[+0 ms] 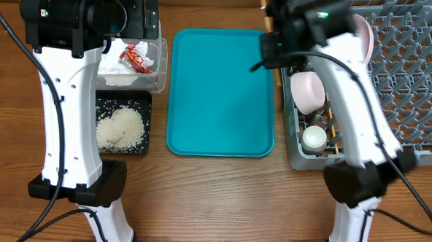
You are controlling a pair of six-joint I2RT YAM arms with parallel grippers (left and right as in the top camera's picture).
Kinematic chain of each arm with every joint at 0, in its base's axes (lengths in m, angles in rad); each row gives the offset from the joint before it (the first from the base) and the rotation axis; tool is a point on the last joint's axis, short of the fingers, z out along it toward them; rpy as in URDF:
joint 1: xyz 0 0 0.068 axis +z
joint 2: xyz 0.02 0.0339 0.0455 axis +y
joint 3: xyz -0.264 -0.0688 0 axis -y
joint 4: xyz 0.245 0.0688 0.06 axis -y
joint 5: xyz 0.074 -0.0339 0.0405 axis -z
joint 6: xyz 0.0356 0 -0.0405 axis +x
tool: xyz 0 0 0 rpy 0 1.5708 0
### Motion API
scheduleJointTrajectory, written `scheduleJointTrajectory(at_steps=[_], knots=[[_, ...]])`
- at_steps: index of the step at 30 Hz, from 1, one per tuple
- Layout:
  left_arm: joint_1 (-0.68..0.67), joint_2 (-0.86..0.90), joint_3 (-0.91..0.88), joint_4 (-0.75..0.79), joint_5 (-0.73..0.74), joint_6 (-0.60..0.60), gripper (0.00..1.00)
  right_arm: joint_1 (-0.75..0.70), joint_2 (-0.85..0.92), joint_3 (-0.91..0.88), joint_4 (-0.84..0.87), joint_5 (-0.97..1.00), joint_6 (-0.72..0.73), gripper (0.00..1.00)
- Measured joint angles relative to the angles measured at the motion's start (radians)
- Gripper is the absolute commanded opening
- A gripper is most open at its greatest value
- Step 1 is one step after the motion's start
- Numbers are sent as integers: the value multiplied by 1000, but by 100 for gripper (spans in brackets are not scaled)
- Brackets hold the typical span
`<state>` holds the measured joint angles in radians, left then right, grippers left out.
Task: Sort waste into correct bins and load items into the dishwasher
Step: 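Carry the second chopstick into the dish rack and release it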
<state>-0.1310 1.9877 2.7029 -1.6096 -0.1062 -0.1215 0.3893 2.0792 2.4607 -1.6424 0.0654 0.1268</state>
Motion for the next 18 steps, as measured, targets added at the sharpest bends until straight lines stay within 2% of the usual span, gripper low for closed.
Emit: scheduleJointTrajectory(at_steps=[3, 11, 18], knots=[[0, 0, 0, 0, 0, 0, 100, -19, -66, 6, -53, 11, 1, 4], [0, 0, 0, 0, 0, 0, 100, -75, -224, -31, -53, 26, 0, 4], [0, 0, 0, 0, 0, 0, 100, -177, -397, -379, -52, 54, -5, 4]])
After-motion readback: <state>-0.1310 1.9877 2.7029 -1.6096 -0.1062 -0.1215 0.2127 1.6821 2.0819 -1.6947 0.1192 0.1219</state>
